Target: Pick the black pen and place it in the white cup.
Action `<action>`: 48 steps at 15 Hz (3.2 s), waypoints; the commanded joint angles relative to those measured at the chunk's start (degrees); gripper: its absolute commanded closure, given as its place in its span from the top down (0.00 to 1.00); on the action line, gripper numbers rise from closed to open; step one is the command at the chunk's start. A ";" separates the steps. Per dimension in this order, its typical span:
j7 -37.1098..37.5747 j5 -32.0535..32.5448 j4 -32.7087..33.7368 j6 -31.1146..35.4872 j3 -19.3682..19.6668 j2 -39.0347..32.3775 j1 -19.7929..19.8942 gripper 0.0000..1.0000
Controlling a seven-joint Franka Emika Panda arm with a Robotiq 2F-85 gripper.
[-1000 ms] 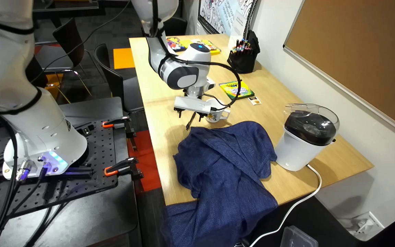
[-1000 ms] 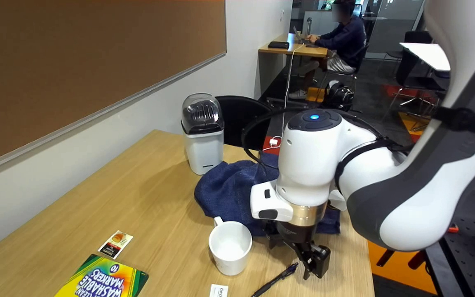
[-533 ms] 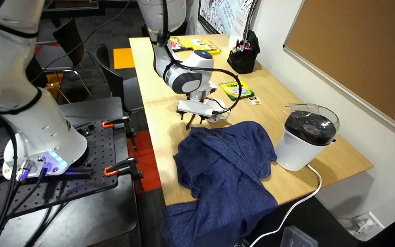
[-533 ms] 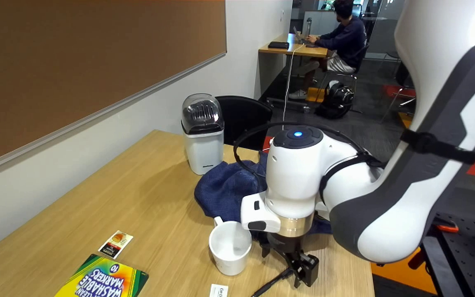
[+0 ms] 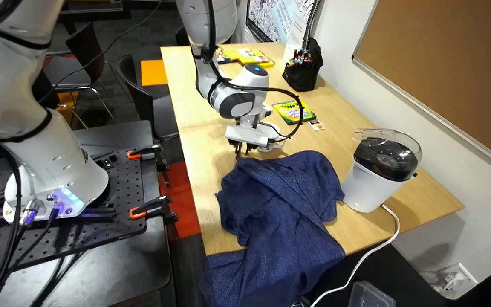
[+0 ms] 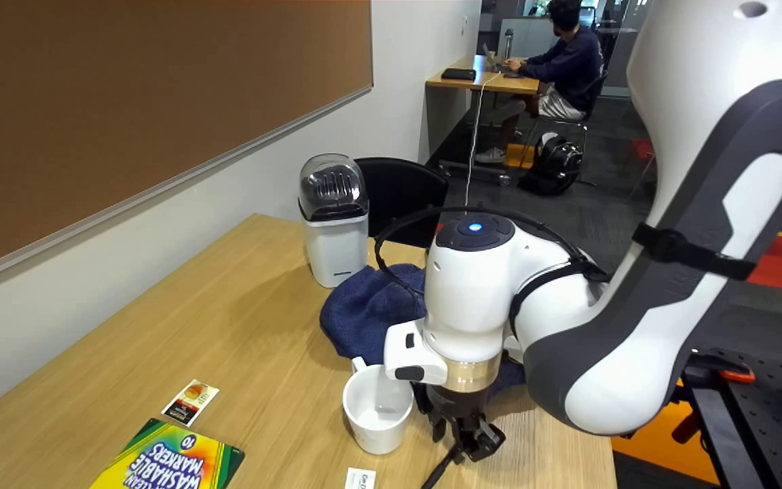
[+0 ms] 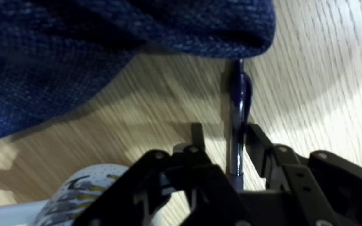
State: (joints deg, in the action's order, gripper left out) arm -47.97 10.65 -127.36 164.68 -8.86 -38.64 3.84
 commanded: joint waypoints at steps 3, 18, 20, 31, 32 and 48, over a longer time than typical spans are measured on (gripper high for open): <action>1.41 1.30 1.70 -1.14 -0.41 -0.81 -0.16 0.00; 10.99 2.10 -6.95 -1.83 1.58 11.67 -5.32 0.04; 12.20 2.01 -7.95 -2.63 1.06 14.00 -5.16 0.04; 18.16 -2.44 -11.87 -7.32 -1.55 26.72 -3.83 0.04; 20.10 -2.11 -11.95 -7.42 -0.82 27.70 -4.29 0.04; 28.92 -1.25 -10.46 -10.74 3.22 31.34 -5.19 0.04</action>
State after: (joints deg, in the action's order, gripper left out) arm -18.86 9.65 -137.88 154.08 -6.27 -7.36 -0.71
